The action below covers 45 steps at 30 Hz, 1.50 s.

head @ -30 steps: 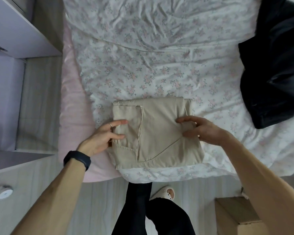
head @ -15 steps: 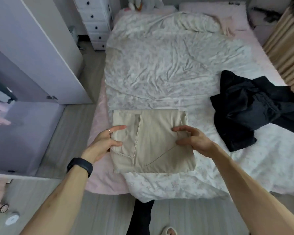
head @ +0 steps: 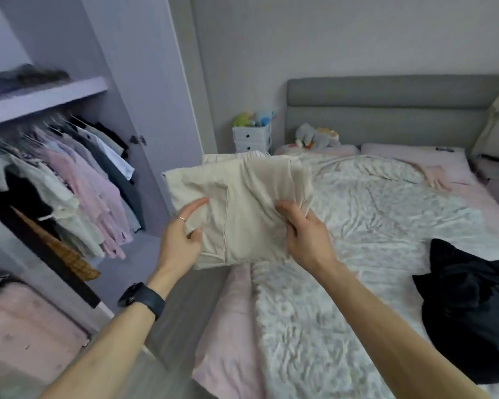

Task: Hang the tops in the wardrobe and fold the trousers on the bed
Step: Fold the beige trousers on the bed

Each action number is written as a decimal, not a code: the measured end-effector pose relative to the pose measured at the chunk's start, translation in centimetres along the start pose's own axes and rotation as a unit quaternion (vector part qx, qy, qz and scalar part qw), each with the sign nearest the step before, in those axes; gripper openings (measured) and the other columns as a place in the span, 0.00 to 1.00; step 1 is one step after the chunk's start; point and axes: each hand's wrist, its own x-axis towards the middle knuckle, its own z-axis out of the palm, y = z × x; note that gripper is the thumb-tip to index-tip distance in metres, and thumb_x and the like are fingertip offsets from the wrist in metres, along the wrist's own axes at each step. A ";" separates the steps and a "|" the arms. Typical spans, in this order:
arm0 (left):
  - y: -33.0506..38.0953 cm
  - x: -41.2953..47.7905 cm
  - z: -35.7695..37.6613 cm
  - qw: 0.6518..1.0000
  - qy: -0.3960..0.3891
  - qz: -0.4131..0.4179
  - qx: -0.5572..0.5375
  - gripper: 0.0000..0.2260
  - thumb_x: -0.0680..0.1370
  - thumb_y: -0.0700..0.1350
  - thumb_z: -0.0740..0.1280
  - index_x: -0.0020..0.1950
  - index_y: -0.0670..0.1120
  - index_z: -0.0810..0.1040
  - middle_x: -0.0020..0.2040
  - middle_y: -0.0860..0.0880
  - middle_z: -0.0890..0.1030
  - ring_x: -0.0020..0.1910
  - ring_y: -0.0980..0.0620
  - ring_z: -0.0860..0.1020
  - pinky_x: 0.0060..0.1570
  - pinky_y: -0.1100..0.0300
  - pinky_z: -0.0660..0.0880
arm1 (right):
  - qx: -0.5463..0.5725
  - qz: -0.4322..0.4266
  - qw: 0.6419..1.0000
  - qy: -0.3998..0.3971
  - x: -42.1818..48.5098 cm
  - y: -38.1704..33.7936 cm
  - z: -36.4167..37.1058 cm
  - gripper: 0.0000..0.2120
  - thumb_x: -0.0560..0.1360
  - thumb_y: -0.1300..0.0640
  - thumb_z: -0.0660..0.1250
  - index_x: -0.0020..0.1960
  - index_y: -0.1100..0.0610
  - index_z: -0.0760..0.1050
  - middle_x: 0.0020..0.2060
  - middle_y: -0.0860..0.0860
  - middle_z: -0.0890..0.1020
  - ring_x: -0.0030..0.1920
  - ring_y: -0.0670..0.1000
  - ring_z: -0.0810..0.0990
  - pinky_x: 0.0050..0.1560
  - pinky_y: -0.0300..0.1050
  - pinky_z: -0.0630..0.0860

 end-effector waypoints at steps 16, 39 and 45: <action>-5.3 13.3 -16.0 0.924 0.069 0.044 0.373 0.31 0.82 0.39 0.59 0.83 0.50 0.50 0.67 0.40 0.69 0.62 0.41 0.69 0.58 0.49 0.74 | -0.216 -0.088 0.972 0.022 17.0 -21.6 21.0 0.24 0.73 0.67 0.70 0.67 0.55 0.76 0.48 0.58 0.80 0.43 0.63 0.79 0.42 0.55 0.73; -3.3 37.3 -29.1 0.847 0.280 0.080 0.445 0.37 0.77 0.35 0.62 0.83 0.52 0.49 0.61 0.41 0.70 0.58 0.41 0.69 0.52 0.48 0.72 | -0.180 -0.190 0.954 0.143 43.1 -33.5 24.3 0.22 0.83 0.58 0.59 0.75 0.50 0.62 0.55 0.54 0.74 0.49 0.59 0.74 0.52 0.53 0.69; -9.5 47.1 -29.4 0.834 0.303 0.068 0.456 0.38 0.78 0.36 0.62 0.83 0.53 0.48 0.60 0.42 0.69 0.57 0.41 0.69 0.52 0.49 0.72 | -0.121 -0.224 0.958 0.134 53.6 -30.7 31.7 0.25 0.79 0.62 0.60 0.75 0.50 0.64 0.57 0.55 0.74 0.50 0.61 0.74 0.53 0.56 0.71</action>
